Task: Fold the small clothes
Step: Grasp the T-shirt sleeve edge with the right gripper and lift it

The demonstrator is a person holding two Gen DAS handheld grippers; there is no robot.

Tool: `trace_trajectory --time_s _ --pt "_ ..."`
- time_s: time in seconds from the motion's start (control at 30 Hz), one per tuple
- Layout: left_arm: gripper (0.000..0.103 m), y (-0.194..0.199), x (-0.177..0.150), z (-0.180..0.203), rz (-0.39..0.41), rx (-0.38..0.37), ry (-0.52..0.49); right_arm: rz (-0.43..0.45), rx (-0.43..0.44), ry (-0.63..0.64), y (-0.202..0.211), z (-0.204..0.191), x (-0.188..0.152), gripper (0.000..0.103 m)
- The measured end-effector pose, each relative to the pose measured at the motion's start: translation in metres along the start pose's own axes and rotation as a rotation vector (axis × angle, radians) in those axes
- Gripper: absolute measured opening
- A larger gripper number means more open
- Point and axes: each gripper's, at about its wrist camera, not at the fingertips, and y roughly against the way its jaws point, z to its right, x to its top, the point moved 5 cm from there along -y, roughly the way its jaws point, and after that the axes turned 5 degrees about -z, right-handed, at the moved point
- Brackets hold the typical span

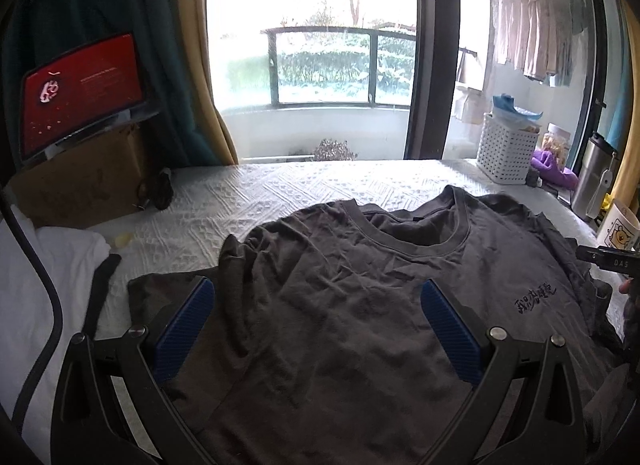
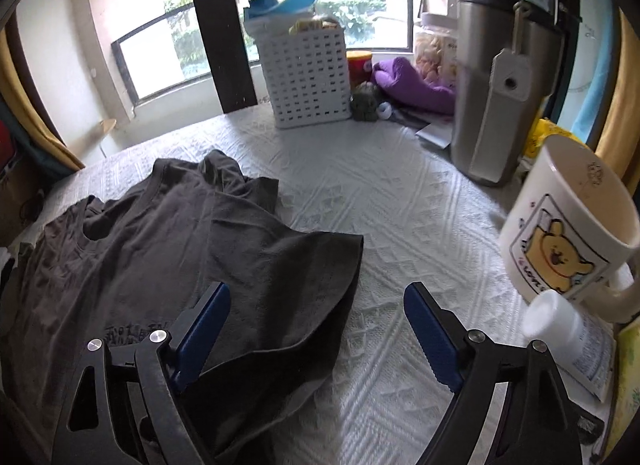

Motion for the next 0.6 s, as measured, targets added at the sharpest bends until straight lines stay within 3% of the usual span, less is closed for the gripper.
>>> trace_trajectory --time_s 0.33,0.6 --pt "0.102 -0.019 -0.006 0.014 -0.077 0.010 0.013 -0.030 0.049 -0.029 -0.014 0.011 0.000 0.089" --pt "0.102 -0.019 -0.003 0.041 -0.087 0.013 -0.017 -0.038 0.060 -0.012 -0.021 0.010 0.004 0.089"
